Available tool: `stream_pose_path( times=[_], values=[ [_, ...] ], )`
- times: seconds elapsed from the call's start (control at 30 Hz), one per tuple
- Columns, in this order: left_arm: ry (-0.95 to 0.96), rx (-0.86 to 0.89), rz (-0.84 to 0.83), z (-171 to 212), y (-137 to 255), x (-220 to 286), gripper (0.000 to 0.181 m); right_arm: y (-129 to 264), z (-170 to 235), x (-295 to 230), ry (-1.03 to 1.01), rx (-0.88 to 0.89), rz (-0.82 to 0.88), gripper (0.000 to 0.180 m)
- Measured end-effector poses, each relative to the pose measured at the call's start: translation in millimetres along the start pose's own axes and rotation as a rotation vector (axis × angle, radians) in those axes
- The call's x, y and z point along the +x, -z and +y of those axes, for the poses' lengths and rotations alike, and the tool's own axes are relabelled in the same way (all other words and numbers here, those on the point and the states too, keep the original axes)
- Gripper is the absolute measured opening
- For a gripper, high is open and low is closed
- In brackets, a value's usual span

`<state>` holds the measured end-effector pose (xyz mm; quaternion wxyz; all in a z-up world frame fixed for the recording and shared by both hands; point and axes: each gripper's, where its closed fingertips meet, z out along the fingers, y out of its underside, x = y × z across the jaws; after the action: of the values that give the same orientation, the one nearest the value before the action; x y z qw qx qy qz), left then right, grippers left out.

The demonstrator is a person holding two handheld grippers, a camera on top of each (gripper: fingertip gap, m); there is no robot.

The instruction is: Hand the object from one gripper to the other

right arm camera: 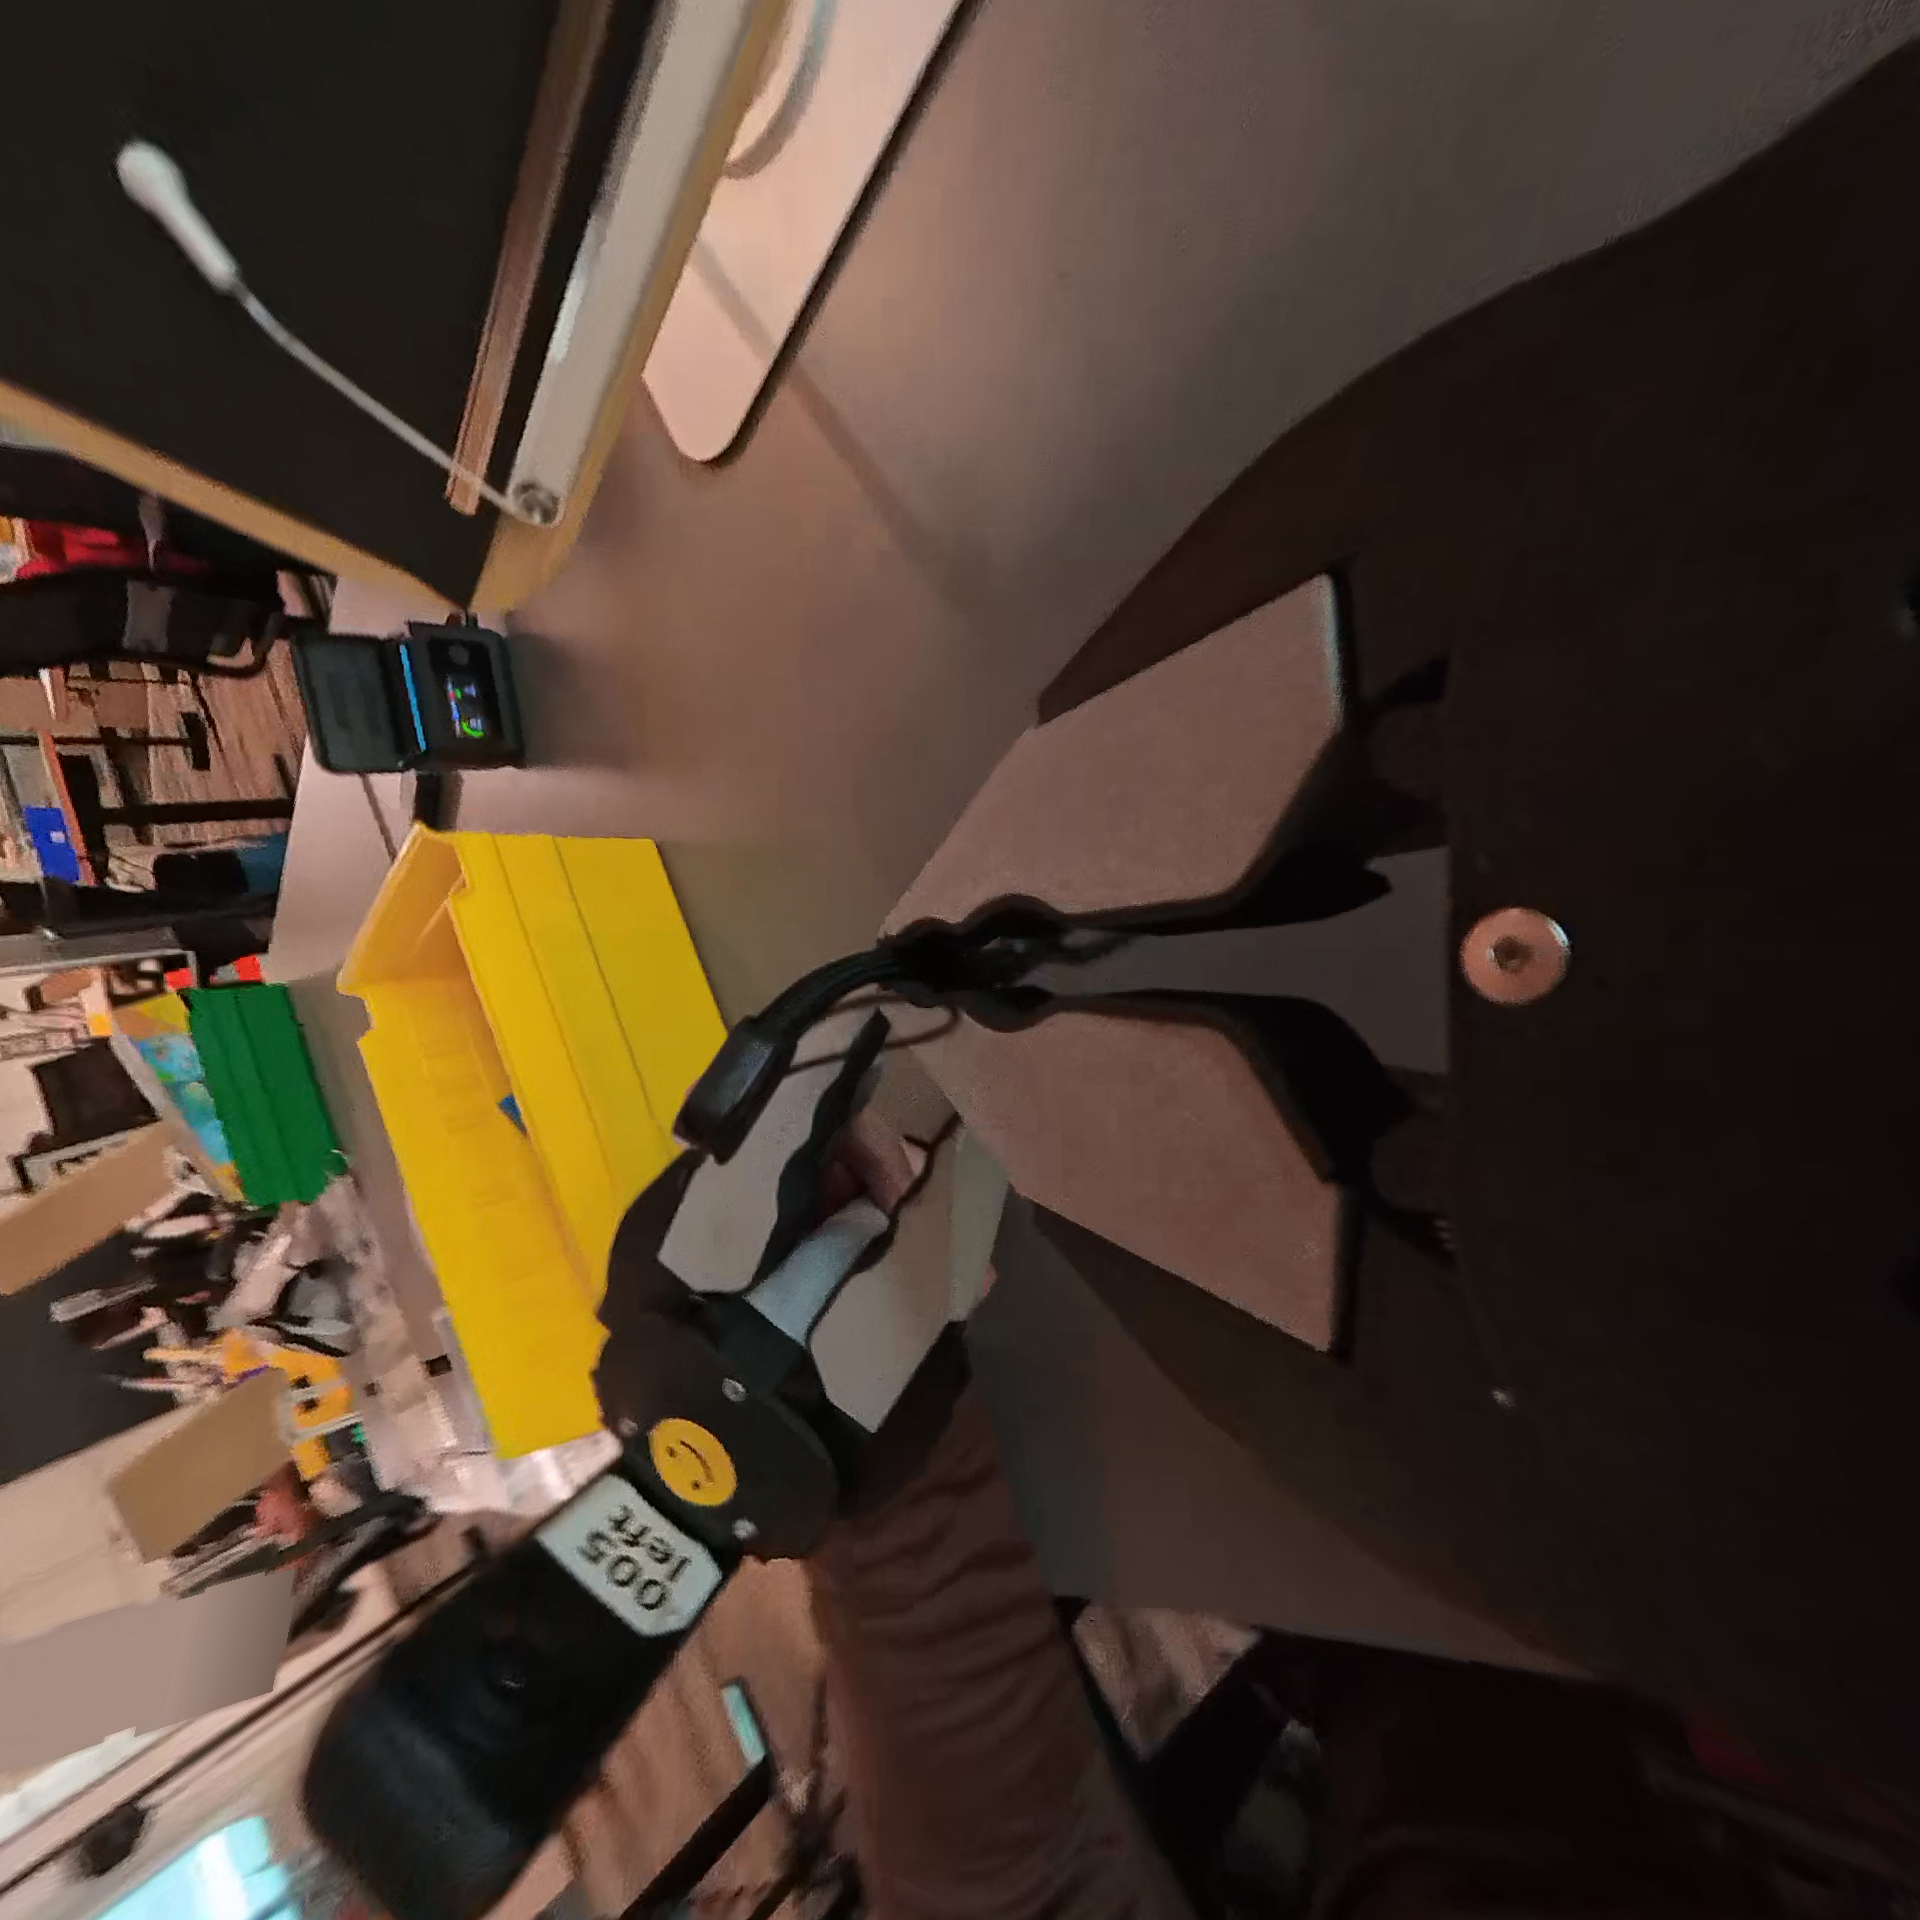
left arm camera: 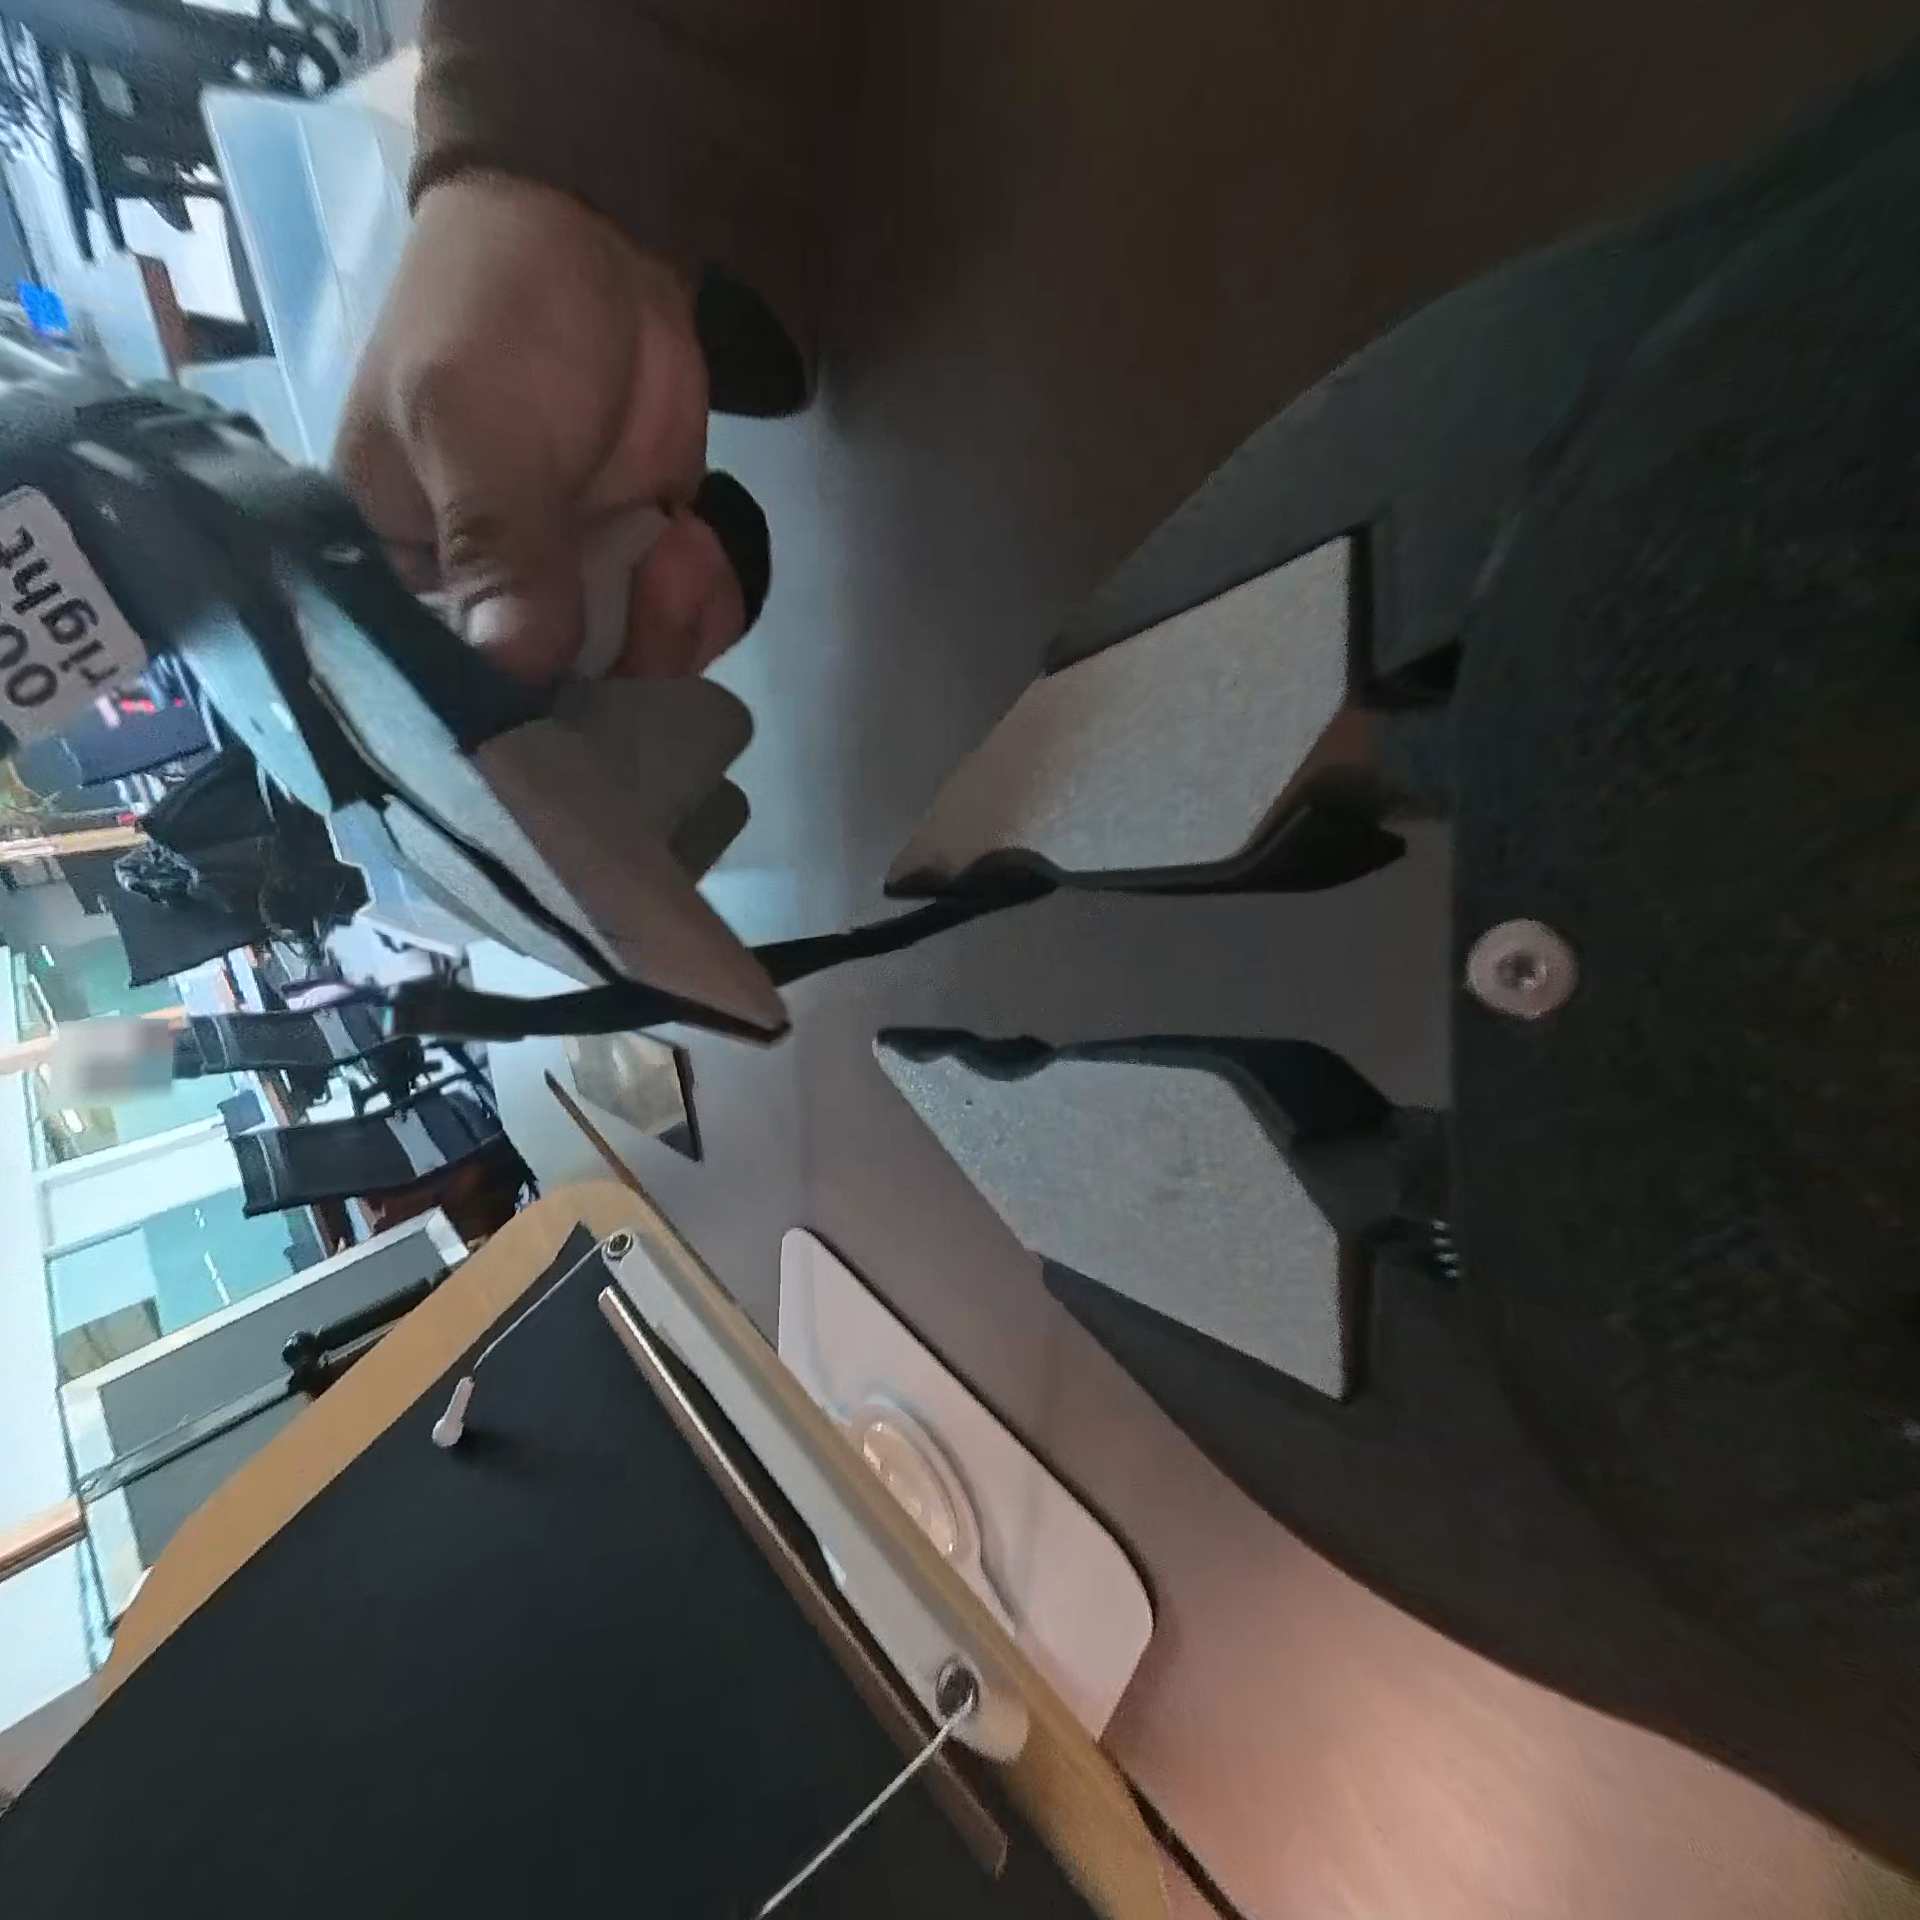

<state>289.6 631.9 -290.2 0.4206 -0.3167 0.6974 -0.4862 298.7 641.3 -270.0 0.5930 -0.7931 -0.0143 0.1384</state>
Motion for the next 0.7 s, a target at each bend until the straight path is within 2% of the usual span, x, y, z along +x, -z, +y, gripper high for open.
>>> stream_pose_path(
  times=[0.17,0.3,0.43,0.53,0.63,0.7],
  values=[
    [-0.037,0.003,-0.041,-0.6,2.5,-6.4,0.023,16.2,-11.5,18.3,-0.194,0.115,-0.014,0.0],
    [0.005,-0.007,-0.03,3.4,2.2,-8.8,0.025,27.1,-29.0,3.6,-0.325,0.24,-0.218,0.0],
    [0.071,0.037,0.079,-5.0,2.6,7.0,0.04,40.6,-47.9,-22.1,-0.307,0.339,-0.401,0.0],
    [0.116,0.129,0.175,-24.1,9.9,21.6,0.052,36.5,-45.4,-23.2,-0.223,0.316,-0.337,0.0],
    [0.142,0.146,0.179,-29.4,10.8,21.0,0.053,35.3,-46.2,-40.5,-0.171,0.303,-0.4,0.0],
    [0.134,0.164,0.167,-31.2,10.7,19.8,0.04,30.4,-43.3,-52.2,-0.151,0.276,-0.446,0.0]
  ],
)
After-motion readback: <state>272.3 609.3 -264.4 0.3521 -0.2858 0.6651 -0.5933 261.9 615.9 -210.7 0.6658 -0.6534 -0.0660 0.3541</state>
